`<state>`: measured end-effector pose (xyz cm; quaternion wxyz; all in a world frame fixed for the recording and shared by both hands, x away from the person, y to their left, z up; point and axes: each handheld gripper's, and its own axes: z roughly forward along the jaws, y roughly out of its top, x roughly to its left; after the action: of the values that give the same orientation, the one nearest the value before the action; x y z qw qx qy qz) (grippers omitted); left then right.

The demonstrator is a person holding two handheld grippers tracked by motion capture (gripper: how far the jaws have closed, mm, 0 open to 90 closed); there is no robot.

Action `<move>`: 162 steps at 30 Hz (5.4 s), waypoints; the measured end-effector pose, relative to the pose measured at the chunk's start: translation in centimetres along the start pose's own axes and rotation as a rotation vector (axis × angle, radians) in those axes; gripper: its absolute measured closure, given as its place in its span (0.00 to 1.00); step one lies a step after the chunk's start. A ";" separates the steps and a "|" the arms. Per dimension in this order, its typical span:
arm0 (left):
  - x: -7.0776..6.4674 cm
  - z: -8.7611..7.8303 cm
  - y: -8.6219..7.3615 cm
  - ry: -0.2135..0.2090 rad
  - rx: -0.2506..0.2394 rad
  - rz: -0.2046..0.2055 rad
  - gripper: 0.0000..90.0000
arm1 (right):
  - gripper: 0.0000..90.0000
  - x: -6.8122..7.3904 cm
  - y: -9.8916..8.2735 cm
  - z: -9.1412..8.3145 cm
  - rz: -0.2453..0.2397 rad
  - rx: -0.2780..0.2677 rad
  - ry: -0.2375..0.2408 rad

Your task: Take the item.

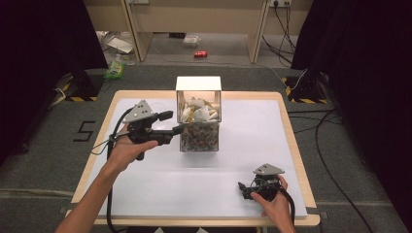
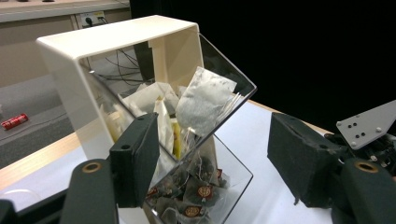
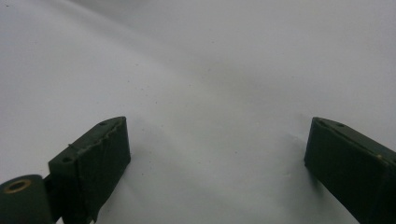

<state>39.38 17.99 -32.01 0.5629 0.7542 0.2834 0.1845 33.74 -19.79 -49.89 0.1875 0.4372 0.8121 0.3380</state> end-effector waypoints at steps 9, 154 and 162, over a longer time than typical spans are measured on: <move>-0.1 1.9 1.0 0.002 0.025 0.019 0.38 | 0.08 0.0 0.0 0.0 0.004 0.002 0.001; 9.2 -1.5 3.7 0.225 -0.012 -0.093 0.96 | 0.08 0.0 0.0 0.0 0.005 0.002 0.002; 10.6 -0.8 2.2 0.274 0.005 -0.113 0.96 | 0.08 0.0 0.0 0.0 0.005 0.002 0.001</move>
<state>47.54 24.82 -30.16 0.5266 0.7061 0.4001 0.2531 33.72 -19.75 -49.89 0.1858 0.4391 0.8115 0.3379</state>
